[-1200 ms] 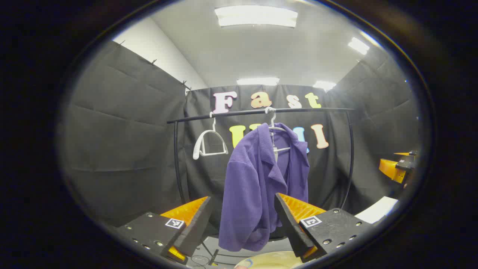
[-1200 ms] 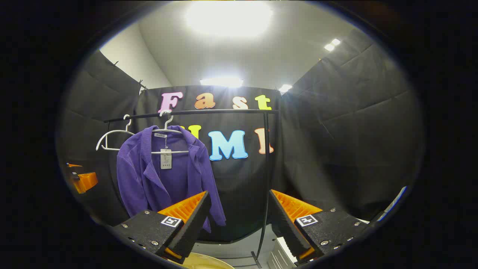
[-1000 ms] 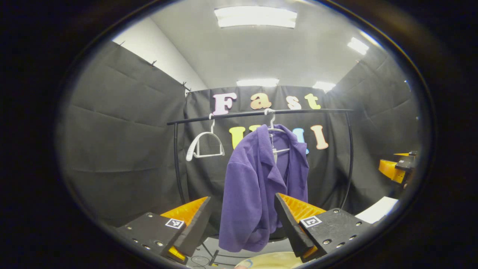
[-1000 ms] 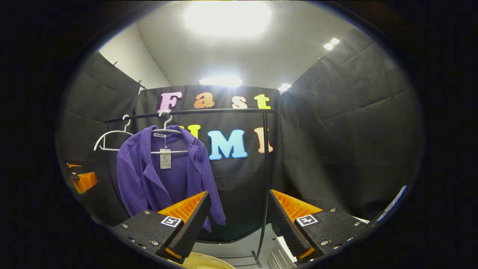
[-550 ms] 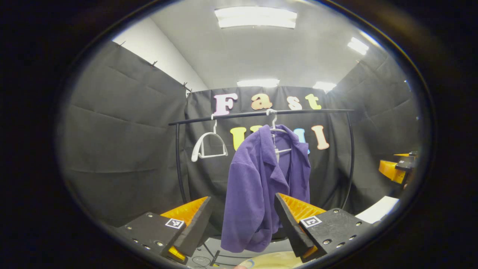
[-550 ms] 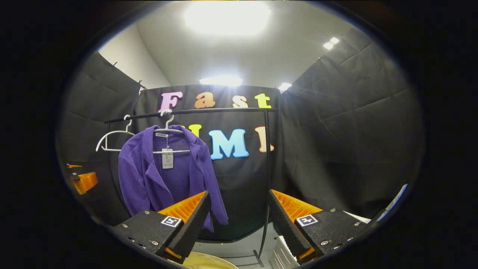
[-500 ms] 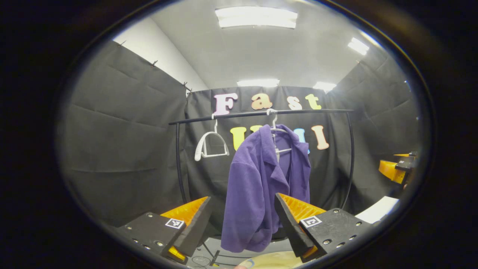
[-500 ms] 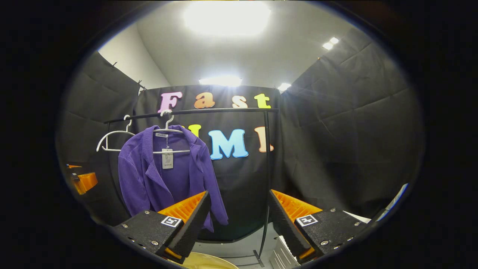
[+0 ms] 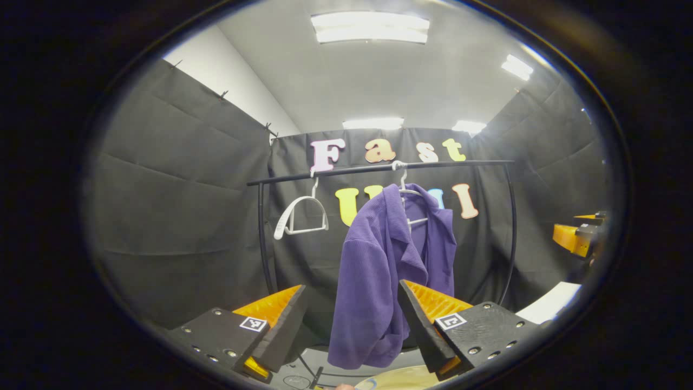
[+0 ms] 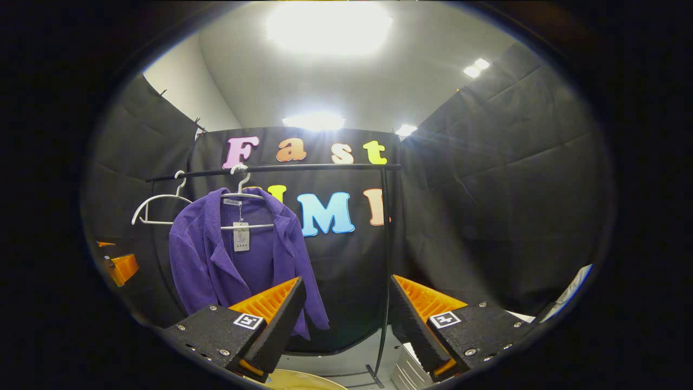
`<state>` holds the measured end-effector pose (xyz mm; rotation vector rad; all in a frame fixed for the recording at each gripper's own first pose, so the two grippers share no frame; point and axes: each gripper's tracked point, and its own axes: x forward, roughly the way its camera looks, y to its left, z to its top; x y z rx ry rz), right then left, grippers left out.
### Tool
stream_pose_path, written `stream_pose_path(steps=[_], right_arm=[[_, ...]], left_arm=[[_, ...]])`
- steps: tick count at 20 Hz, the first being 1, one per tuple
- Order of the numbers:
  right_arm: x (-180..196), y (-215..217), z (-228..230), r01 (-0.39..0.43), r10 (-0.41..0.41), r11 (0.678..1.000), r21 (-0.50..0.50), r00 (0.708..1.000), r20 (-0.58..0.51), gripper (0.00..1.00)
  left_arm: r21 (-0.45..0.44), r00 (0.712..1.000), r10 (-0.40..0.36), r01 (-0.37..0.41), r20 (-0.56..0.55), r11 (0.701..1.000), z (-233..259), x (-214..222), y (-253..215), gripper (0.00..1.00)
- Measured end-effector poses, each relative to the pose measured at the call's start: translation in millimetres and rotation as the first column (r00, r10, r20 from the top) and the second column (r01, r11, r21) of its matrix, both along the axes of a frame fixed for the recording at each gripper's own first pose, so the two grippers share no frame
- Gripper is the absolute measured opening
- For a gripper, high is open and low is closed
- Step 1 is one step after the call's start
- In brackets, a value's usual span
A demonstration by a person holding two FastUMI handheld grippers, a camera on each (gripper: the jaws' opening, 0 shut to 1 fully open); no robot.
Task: Grasp the clothes on the hanger with both hands and then place them into the laundry hamper below.
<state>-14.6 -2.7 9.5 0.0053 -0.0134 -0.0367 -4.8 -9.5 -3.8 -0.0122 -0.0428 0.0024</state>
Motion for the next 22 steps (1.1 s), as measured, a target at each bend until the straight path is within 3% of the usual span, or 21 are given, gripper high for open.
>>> stream_pose_path(steps=[6,16,17,22], right_arm=[[8.1,3.9,18.8,-0.029,0.029,1.000,0.007,0.999,0.023,0.95],[112.7,34.3,46.7,-0.196,0.193,0.981,0.017,0.976,0.096,0.95],[120.9,37.7,47.7,-0.213,0.210,0.977,0.017,0.973,0.099,0.95],[159.7,53.2,49.9,-0.297,0.291,0.954,0.037,0.951,0.106,0.95]], left_arm=[[-0.059,0.999,-0.016,0.018,0.033,0.998,18.1,12.9,-7.3,1.00],[-0.105,0.999,0.013,-0.008,0.044,0.994,35.4,92.2,-82.3,1.00],[-0.108,0.999,0.009,-0.004,0.045,0.994,35.1,101.7,-91.9,0.96],[-0.094,1.000,0.014,-0.012,0.020,0.995,24.2,150.0,-124.8,1.00]])
